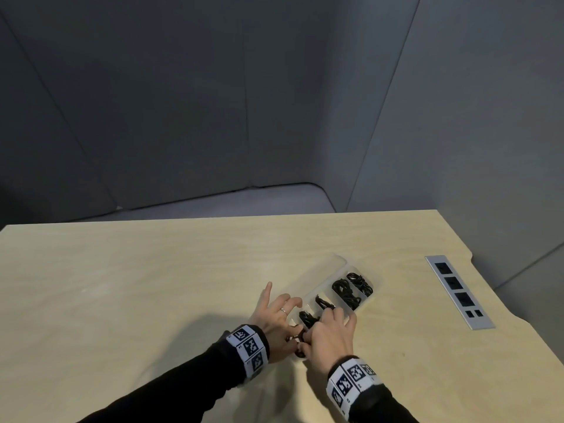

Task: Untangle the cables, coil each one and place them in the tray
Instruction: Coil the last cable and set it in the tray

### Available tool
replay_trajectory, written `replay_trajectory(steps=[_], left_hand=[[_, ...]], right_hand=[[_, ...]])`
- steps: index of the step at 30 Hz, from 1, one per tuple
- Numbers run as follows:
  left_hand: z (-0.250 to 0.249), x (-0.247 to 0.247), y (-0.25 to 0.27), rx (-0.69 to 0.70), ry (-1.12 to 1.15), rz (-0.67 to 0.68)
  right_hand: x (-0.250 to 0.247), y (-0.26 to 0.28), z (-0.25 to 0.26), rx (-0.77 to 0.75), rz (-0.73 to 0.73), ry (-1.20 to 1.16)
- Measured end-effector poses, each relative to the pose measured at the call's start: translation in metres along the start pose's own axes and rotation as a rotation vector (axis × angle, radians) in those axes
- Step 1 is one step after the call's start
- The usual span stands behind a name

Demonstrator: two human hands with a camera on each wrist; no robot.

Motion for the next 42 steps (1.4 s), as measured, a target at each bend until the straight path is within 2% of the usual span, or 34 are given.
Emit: replay_trajectory(steps=[4, 5, 7, 10, 12, 14, 16, 18, 21, 23, 25, 29, 32, 36, 37, 39, 41, 42], left_hand=[[-0.008, -0.005, -0.003, -0.070, 0.018, 0.053], [-0.005, -0.003, -0.005, -0.086, -0.007, 0.069], [0.009, -0.007, -0.004, -0.097, 0.026, 0.137], [0.045, -0.010, 0.010, -0.155, 0.329, 0.084], [0.069, -0.003, 0.024, -0.188, 0.493, -0.007], [0.082, 0.006, 0.037, -0.239, 0.661, -0.073], [0.085, 0.015, 0.048, -0.356, 0.841, -0.137], [0.085, 0.023, 0.052, -0.547, 0.998, -0.166], [0.089, 0.027, 0.053, -0.797, 1.039, -0.032], [0.094, 0.026, 0.055, -0.901, 1.037, 0.006], [0.104, 0.026, 0.060, -0.987, 1.087, -0.031], [0.118, 0.022, 0.071, -1.100, 1.402, -0.143], [0.120, 0.018, 0.078, -1.104, 1.592, -0.244], [0.120, -0.002, 0.091, -0.979, 1.663, -0.383], [0.120, -0.010, 0.095, -0.924, 1.661, -0.371], [0.115, -0.020, 0.104, -0.800, 1.574, -0.253], [0.111, -0.021, 0.114, -0.680, 1.359, -0.106], [0.108, -0.018, 0.119, -0.604, 1.217, -0.029]], right_hand=[[-0.009, -0.019, -0.004, -0.016, 0.108, -0.080], [-0.012, -0.021, -0.009, -0.022, 0.096, -0.191], [-0.021, -0.023, -0.027, -0.016, -0.023, -0.405], [-0.030, -0.026, -0.071, 0.112, -0.285, -0.402], [-0.027, -0.028, -0.095, 0.207, -0.265, -0.418], [-0.019, -0.028, -0.104, 0.215, -0.141, -0.558], [-0.012, -0.023, -0.101, 0.197, -0.112, -0.660], [-0.006, -0.015, -0.093, 0.193, -0.161, -0.658], [0.001, -0.003, -0.078, 0.163, -0.184, -0.705], [0.002, 0.003, -0.068, 0.143, -0.139, -0.715], [0.003, 0.002, -0.061, 0.136, -0.114, -0.751], [0.004, -0.014, -0.054, 0.183, -0.060, -0.953], [-0.003, -0.026, -0.049, 0.212, -0.022, -1.102], [-0.021, -0.029, -0.043, 0.193, -0.103, -1.375], [-0.025, -0.026, -0.042, 0.165, -0.134, -1.423], [-0.033, -0.016, -0.042, 0.082, -0.185, -1.415], [-0.032, -0.005, -0.042, -0.008, -0.209, -1.278], [-0.028, 0.000, -0.042, -0.049, -0.176, -1.172]])
Point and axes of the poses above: each hand's wrist, its own y-axis away from the middle knuckle, its own x-axis out of the palm, z = x × y, the point moved 1 cm from there along -y, towards the middle knuckle, and after that the axes turned 8 degrees about -x, right-handed, at the moved point
